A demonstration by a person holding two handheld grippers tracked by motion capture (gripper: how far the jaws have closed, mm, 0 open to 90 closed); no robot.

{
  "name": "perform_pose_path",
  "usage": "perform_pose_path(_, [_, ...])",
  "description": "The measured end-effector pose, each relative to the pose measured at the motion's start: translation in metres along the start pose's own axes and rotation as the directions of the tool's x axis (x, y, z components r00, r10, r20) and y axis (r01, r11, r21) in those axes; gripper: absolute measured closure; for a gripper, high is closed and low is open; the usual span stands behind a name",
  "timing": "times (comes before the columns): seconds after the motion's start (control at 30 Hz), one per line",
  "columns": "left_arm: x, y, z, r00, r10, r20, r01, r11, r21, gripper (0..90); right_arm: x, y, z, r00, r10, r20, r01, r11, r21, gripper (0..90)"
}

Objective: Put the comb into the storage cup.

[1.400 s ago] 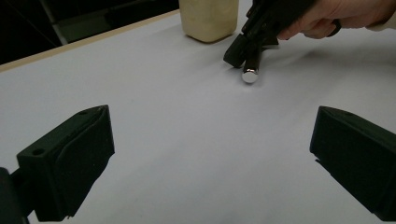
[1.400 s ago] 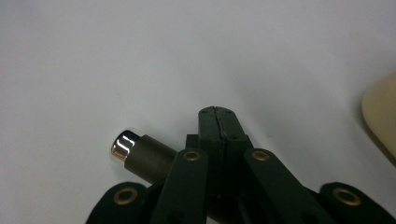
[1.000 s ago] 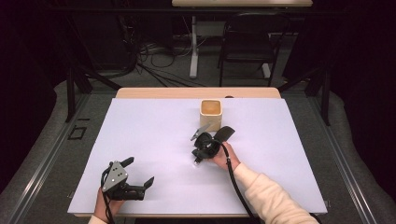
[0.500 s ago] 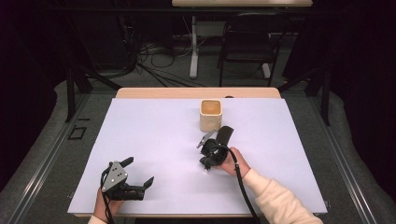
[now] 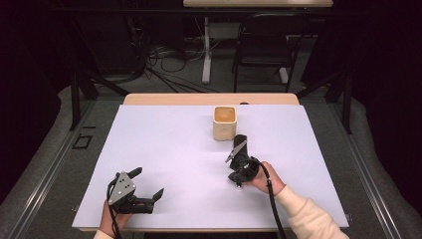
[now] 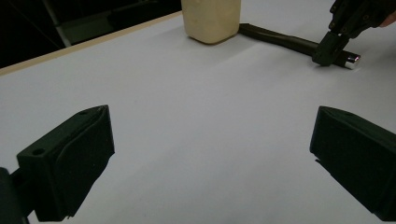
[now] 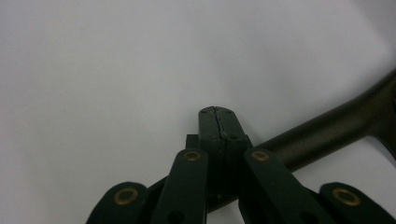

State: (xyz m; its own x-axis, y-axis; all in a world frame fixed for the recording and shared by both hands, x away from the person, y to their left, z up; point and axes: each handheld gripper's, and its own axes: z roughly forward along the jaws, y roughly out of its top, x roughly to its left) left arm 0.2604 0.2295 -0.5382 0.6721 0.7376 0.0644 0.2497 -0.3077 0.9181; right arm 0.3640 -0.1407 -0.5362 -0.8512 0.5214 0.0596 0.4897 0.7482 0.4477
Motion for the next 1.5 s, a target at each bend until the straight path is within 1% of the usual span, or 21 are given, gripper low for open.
perform_pose_path(0.2, [0.000,0.000,0.000,1.0000,0.001,0.000,-0.001,1.0000,0.000,0.0,-0.006,-0.014,-0.010,0.9996,0.023,0.016,-0.023,1.000,0.010,90.0])
perform_pose_path(0.23, [0.000,0.000,0.000,1.0000,0.001,-0.001,-0.001,1.0000,0.000,0.0,-0.007,-0.016,-0.011,0.9996,0.018,0.020,-0.018,1.000,0.014,90.0])
perform_pose_path(0.3, [0.000,0.000,-0.001,1.0000,0.002,-0.002,-0.002,1.0000,0.000,0.0,-0.010,-0.024,-0.017,0.9989,0.040,0.025,-0.040,0.999,0.023,90.0])
perform_pose_path(0.43, [0.000,0.000,0.000,1.0000,0.003,-0.002,-0.003,1.0000,0.000,0.0,-0.015,-0.032,-0.021,0.9984,0.049,0.029,-0.049,0.998,0.026,90.0])
perform_pose_path(0.47, [0.000,0.000,0.000,1.0000,0.003,-0.002,-0.003,1.0000,-0.001,0.0,-0.016,-0.034,-0.023,0.9978,0.059,0.031,-0.060,0.998,0.031,90.0])
perform_pose_path(0.63, [0.000,0.000,0.000,1.0000,0.003,-0.003,-0.003,1.0000,0.000,0.0,-0.026,-0.045,-0.032,0.9947,0.091,0.049,-0.092,0.996,0.019,90.0])
perform_pose_path(0.7, [0.000,0.000,0.000,1.0000,0.003,-0.003,-0.003,1.0000,-0.001,0.0,-0.030,-0.050,-0.035,0.9917,0.114,0.060,-0.115,0.993,0.017,90.0])
perform_pose_path(0.77, [0.000,0.000,0.000,1.0000,0.003,-0.003,-0.003,1.0000,-0.001,0.0,-0.033,-0.053,-0.037,0.9896,0.125,0.071,-0.127,0.992,0.022,90.0])
perform_pose_path(0.87, [0.000,0.000,-0.001,1.0000,0.004,-0.003,-0.004,1.0000,-0.001,0.0,-0.037,-0.056,-0.040,0.9883,0.128,0.083,-0.130,0.991,0.023,90.0])
perform_pose_path(0.93, [0.000,0.000,-0.001,1.0000,0.004,-0.003,-0.004,1.0000,-0.002,0.0,-0.039,-0.059,-0.042,0.9857,0.138,0.097,-0.140,0.990,0.017,90.0])
perform_pose_path(0.97, [0.000,0.000,-0.001,1.0000,0.004,-0.003,-0.004,1.0000,-0.002,0.0,-0.041,-0.060,-0.044,0.9860,0.133,0.100,-0.136,0.991,0.020,90.0])
perform_pose_path(1.03, [0.000,0.000,-0.001,1.0000,0.005,-0.003,-0.005,1.0000,-0.001,0.0,-0.044,-0.064,-0.046,0.9826,0.151,0.108,-0.153,0.988,0.013,90.0])
perform_pose_path(1.07, [0.000,0.000,-0.001,1.0000,0.005,-0.002,-0.005,1.0000,-0.002,0.0,-0.048,-0.067,-0.048,0.9796,0.168,0.111,-0.170,0.985,0.011,90.0])
perform_pose_path(1.13, [0.000,0.000,-0.001,1.0000,0.006,-0.003,-0.006,1.0000,-0.001,0.0,-0.049,-0.068,-0.049,0.9782,0.169,0.121,-0.172,0.985,0.014,90.0])
perform_pose_path(1.2, [0.000,0.000,-0.001,1.0000,0.005,-0.003,-0.005,1.0000,-0.001,0.0,-0.052,-0.071,-0.050,0.9749,0.187,0.121,-0.190,0.982,0.013,90.0])
perform_pose_path(1.23, [0.000,0.000,-0.001,1.0000,0.005,-0.003,-0.005,1.0000,-0.001,0.0,-0.053,-0.072,-0.050,0.9780,0.175,0.113,-0.178,0.984,0.017,90.0])
perform_pose_path(1.3, [0.000,0.000,-0.001,1.0000,0.005,-0.003,-0.005,1.0000,-0.002,0.0,-0.052,-0.072,-0.050,0.9786,0.177,0.104,-0.180,0.984,0.017,90.0])
perform_pose_path(1.33, [0.000,0.000,-0.001,1.0000,0.006,-0.003,-0.006,1.0000,-0.002,0.0,-0.052,-0.072,-0.051,0.9823,0.162,0.094,-0.164,0.986,0.016,86.3])
perform_pose_path(1.37, [0.000,0.000,-0.001,1.0000,0.005,-0.003,-0.005,1.0000,-0.002,0.0,-0.052,-0.072,-0.051,0.9823,0.162,0.094,-0.164,0.986,0.016,86.3])
perform_pose_path(1.43, [0.000,0.000,-0.001,1.0000,0.006,-0.003,-0.006,1.0000,-0.003,0.0,-0.049,-0.071,-0.055,0.9839,0.160,0.080,-0.161,0.987,0.006,81.2])
perform_pose_path(1.5, [0.000,0.000,-0.001,1.0000,0.006,-0.003,-0.006,1.0000,-0.002,0.0,-0.049,-0.070,-0.058,0.9869,0.143,0.075,-0.143,0.990,-0.004,75.6])
